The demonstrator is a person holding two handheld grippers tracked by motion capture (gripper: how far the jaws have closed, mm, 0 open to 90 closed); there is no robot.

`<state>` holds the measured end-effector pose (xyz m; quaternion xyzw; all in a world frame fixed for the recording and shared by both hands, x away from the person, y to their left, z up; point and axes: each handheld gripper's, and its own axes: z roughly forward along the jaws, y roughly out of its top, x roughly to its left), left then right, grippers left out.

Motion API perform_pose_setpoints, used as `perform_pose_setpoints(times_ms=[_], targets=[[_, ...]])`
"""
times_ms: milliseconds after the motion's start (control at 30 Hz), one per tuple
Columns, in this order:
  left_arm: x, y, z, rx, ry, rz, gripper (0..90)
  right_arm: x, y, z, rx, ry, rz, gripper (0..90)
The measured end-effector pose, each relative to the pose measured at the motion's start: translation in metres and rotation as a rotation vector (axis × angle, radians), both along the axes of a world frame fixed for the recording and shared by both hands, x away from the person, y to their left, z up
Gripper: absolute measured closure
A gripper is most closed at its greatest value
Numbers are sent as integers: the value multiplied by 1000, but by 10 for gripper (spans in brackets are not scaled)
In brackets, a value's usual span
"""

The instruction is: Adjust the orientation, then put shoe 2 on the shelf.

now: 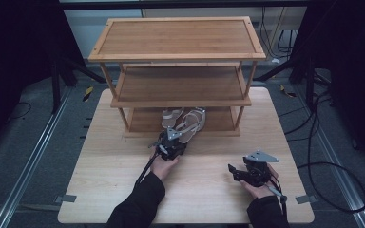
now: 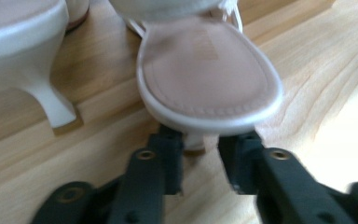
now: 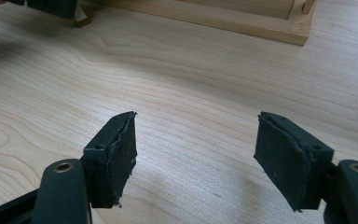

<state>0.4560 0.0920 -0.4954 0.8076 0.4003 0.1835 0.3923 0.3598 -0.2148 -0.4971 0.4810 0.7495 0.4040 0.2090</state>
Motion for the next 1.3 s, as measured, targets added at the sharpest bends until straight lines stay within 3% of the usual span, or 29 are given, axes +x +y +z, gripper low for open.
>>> perform_pose_setpoints(times_ms=[300, 400, 700, 967, 1133, 1233, 1300], targets=[[3, -8, -1, -36, -19, -40, 775, 0, 1, 0, 2, 6, -1, 297], [8, -17, 3, -24, -18, -51, 770, 1, 0, 0, 0, 3, 0, 298], [35, -30, 5, -19, -15, 2, 771, 1, -1, 0, 7, -3, -4, 299], [46, -31, 4, 10, -29, 10, 772, 2, 1, 0, 5, 3, -5, 302], [49, -31, 3, 22, -36, -7, 769, 2, 1, -1, 6, 3, 1, 302], [45, -30, 5, 30, -19, 3, 764, 2, 1, -1, 5, -2, 5, 302], [36, -24, 8, 34, -12, -11, 667, 2, 1, -1, 7, -2, 4, 300]])
